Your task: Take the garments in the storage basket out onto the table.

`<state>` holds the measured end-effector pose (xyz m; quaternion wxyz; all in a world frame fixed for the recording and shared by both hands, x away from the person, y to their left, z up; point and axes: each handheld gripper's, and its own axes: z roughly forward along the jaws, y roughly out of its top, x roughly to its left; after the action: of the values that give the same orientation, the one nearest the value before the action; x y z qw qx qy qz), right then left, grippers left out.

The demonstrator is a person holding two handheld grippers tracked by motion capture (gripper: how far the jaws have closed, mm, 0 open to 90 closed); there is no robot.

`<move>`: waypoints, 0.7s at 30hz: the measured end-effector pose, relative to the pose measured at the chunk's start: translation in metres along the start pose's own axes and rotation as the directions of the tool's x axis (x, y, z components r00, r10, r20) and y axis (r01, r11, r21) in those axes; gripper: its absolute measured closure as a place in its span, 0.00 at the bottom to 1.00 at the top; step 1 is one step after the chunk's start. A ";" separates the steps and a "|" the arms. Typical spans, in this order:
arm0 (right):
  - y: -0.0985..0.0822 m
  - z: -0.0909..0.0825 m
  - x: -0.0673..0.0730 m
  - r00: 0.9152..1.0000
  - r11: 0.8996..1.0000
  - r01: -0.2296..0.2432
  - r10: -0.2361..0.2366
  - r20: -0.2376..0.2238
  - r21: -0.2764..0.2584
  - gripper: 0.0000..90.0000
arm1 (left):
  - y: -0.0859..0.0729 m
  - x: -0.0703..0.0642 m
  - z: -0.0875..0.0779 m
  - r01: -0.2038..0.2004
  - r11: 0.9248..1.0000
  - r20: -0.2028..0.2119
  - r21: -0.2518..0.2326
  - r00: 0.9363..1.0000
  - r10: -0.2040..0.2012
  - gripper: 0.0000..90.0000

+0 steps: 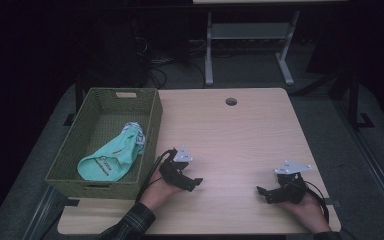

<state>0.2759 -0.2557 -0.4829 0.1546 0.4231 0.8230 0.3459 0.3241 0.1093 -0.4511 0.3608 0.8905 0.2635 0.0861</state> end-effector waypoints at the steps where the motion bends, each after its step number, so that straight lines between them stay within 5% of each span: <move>1: 0.000 0.000 0.000 1.000 1.000 0.000 0.000 0.000 0.000 0.02 | 0.000 0.000 0.000 -0.001 1.000 0.000 0.001 1.000 0.001 0.15; 21: -0.001 -0.001 0.000 1.000 1.000 -0.002 0.002 0.004 -0.003 0.02 | 0.006 0.002 -0.005 0.017 1.000 -0.005 0.004 1.000 -0.017 0.15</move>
<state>0.2747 -0.2567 -0.4831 0.1567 0.4244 0.8218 0.3463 0.3268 0.1102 -0.4431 0.3591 0.8888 0.2719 0.0847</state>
